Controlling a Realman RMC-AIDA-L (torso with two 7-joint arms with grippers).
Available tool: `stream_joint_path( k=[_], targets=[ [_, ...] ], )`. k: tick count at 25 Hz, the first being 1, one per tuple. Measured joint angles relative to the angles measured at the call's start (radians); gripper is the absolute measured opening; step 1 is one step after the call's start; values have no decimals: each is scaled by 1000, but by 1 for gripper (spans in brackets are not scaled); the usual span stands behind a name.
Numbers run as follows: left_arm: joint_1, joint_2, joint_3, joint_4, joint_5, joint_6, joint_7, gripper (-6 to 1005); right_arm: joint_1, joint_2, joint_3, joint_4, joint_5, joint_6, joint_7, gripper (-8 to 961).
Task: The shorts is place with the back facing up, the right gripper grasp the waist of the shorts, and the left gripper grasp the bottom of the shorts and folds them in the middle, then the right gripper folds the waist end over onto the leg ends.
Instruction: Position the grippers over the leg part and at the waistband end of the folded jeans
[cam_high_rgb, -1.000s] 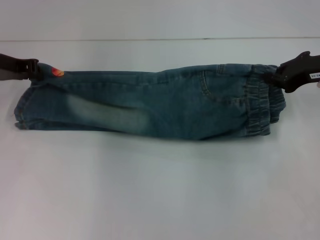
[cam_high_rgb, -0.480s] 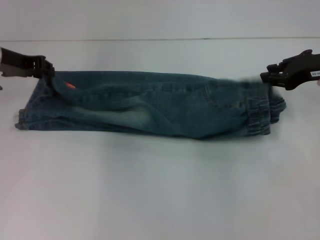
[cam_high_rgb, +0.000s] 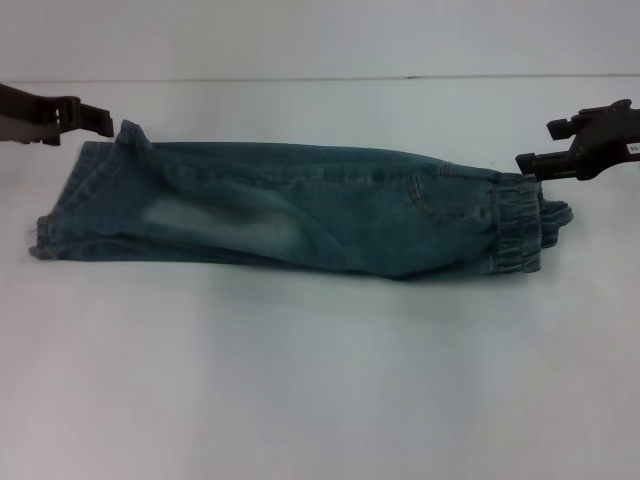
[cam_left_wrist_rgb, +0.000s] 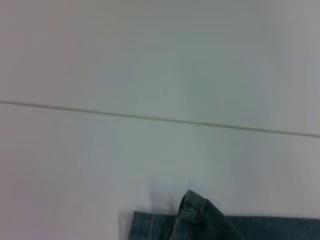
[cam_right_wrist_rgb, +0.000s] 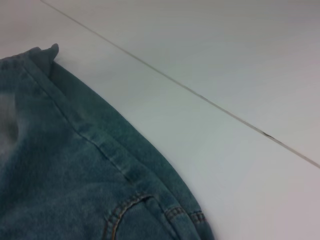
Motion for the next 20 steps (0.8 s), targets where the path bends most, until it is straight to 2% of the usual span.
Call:
stream_joint_path(
  k=[1,4,7,9,12,14,16,20],
  targets=[
    [3,0,1,1,0,3,5,680,-4,0,2,-4,1,-2,0,604],
    [18,-6,15,17,0,13,34,777,-20,0,4,-21,17,-10,-2,672],
    [54,-22,66,61,-2,10,58,875,-51,1,6,-41,61,-30,-6,740],
    [84,-40,86,109,-14,12,94,884,-75,-1,10,-52,100,-51,-13,785],
    [130,-74,83,182,-78,41,201,898,-123,-8,33,-58,179,-89,-33,929],
    [160,-89,82,213,-159,71,286,907,-155,-11,59,-56,239,-123,-49,927],
    [200,-97,82,228,-284,114,394,916,-192,-8,91,-53,301,-159,-71,925],
    [262,-93,81,200,-540,237,605,924,-275,13,151,-38,408,-236,-174,920]
  ],
)
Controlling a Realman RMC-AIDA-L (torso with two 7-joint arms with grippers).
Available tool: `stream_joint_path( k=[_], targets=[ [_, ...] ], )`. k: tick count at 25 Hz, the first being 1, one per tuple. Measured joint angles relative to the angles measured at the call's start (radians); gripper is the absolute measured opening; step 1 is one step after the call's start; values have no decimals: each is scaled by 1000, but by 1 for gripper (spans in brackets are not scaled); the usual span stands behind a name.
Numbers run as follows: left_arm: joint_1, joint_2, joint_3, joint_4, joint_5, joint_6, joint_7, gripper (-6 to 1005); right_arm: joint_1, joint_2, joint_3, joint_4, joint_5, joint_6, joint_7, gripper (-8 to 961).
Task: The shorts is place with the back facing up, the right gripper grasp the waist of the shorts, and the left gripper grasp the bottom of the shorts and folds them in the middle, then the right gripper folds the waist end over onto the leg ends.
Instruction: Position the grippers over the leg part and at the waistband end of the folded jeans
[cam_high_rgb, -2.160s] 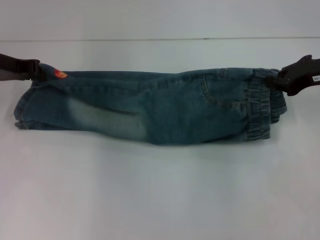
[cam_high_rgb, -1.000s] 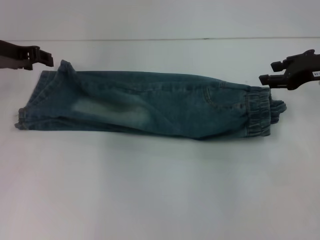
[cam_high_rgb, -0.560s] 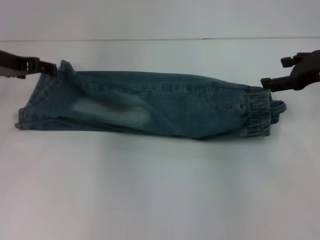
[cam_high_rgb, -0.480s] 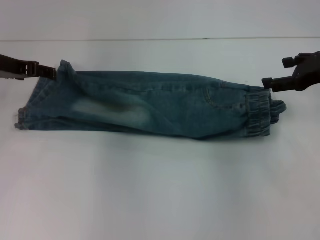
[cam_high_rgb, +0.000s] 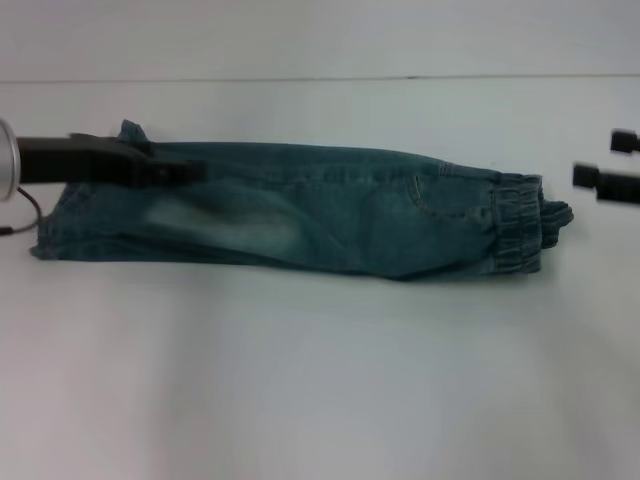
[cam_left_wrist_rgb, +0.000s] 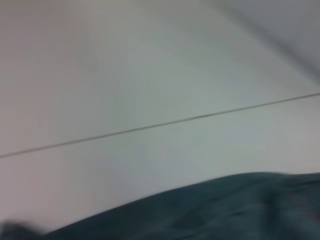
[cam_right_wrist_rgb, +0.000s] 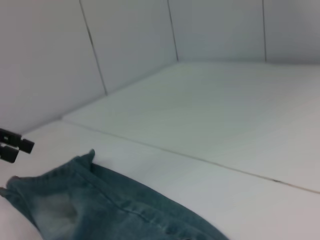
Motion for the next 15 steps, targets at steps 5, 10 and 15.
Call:
stream_joint_path(
  k=[5,10,15],
  targets=[
    [39,7,0,-48,-149,146,181,922,-83,41,84,88,66,-17,-227,912],
    [54,3,0,-73,-161,179,230,920,-97,49,93,213,36,2,-348,905],
    [60,-3,0,-85,-166,172,273,919,-53,51,88,315,-45,70,-427,898]
  ],
)
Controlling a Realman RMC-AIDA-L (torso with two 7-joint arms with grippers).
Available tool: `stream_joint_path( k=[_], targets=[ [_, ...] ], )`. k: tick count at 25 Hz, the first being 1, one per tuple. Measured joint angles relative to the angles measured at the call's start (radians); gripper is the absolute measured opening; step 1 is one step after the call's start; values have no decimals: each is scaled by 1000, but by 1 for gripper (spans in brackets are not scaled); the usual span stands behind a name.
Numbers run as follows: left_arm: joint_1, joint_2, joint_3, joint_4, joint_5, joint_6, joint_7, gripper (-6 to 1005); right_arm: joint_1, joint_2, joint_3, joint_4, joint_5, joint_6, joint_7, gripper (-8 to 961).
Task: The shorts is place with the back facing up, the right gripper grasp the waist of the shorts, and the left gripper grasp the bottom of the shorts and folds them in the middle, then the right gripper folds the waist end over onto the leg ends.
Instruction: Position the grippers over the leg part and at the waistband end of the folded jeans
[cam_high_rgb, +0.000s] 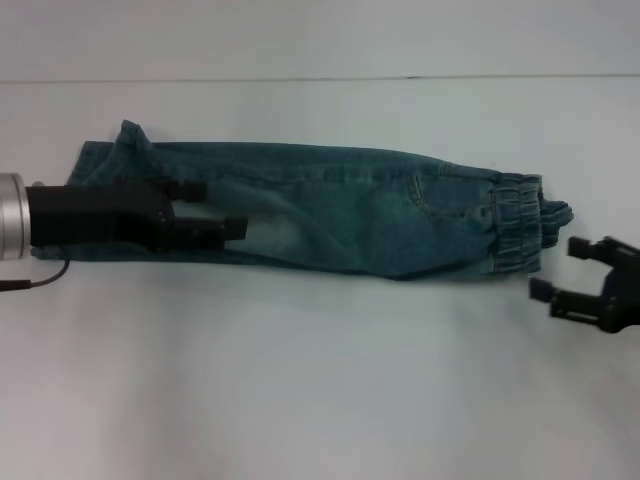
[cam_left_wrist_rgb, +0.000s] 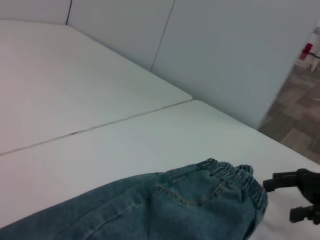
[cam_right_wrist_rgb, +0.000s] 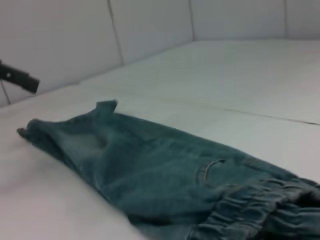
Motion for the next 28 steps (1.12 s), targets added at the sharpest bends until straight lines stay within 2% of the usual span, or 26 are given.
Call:
stream_joint_path(
  k=[4,9,19,23,28],
  targets=[
    [1,-8,3,-7,-9,1,22,919,18,9,0,31,-2,31,-62,892],
    [-3,-24,3,-9,-11,-1,55,920,47,10,-4,38,-13,60,-77,884],
    [-11,-34,8,-19,-12,-40,67,920,108,11,-67,70,-58,151,-74,870],
    [-11,-34,9,-20,-13,-41,67,919,107,13,-77,67,-58,136,-99,864],
    [-11,-37,9,-29,-13,-46,80,920,97,11,-70,62,-46,116,-135,761]
  ],
)
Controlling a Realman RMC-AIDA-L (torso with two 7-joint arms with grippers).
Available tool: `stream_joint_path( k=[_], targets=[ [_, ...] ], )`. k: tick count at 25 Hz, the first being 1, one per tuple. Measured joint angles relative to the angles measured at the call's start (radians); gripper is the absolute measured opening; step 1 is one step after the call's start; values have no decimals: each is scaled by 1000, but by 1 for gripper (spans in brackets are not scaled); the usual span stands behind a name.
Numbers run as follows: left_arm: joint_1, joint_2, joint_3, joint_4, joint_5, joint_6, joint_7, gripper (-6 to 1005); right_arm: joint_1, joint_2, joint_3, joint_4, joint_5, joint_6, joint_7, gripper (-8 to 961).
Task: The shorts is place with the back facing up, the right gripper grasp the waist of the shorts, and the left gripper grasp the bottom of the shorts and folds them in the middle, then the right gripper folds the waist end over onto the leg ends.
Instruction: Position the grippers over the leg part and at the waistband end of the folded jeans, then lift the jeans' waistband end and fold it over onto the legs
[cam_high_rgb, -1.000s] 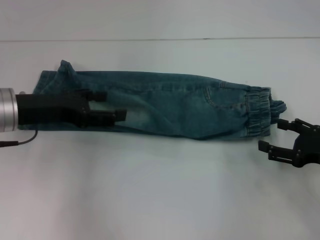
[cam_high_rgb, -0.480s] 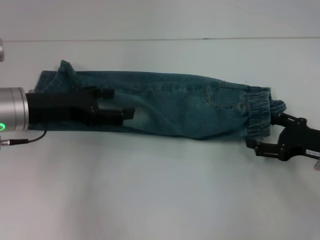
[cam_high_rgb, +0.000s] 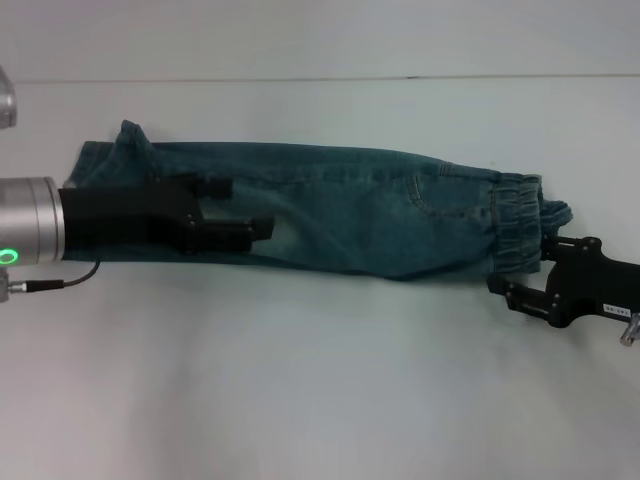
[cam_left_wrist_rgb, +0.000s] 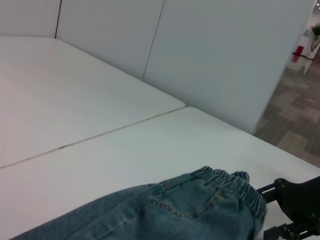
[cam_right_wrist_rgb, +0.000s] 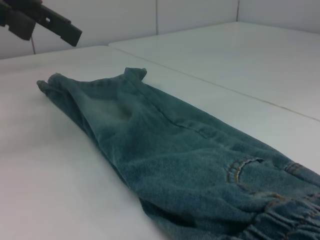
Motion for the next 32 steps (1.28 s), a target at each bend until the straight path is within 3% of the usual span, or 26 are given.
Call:
stream_joint_path(
  k=[6,14,19,25,30,32],
  targets=[
    [-3,-1,0,-27,-1,-20,14,920,9,-2,-10,-2,-22,4,5,638],
    [-6,-4,2,-37,-15,-40,22,919,4,-8,-11,-10,-26,-1,20,281],
    [-20,-6,14,-120,-61,-94,89,920,-10,-2,-11,-70,-26,-23,62,57],
    [-73,-11,46,-297,-137,-285,161,906,-19,1,-13,-165,-44,-111,141,57],
    [-105,-15,56,-488,-342,-397,382,892,-13,4,-14,-235,-76,-163,205,57],
    [-123,-15,56,-559,-403,-419,457,767,-13,4,-14,-264,-78,-180,231,57]
  ],
)
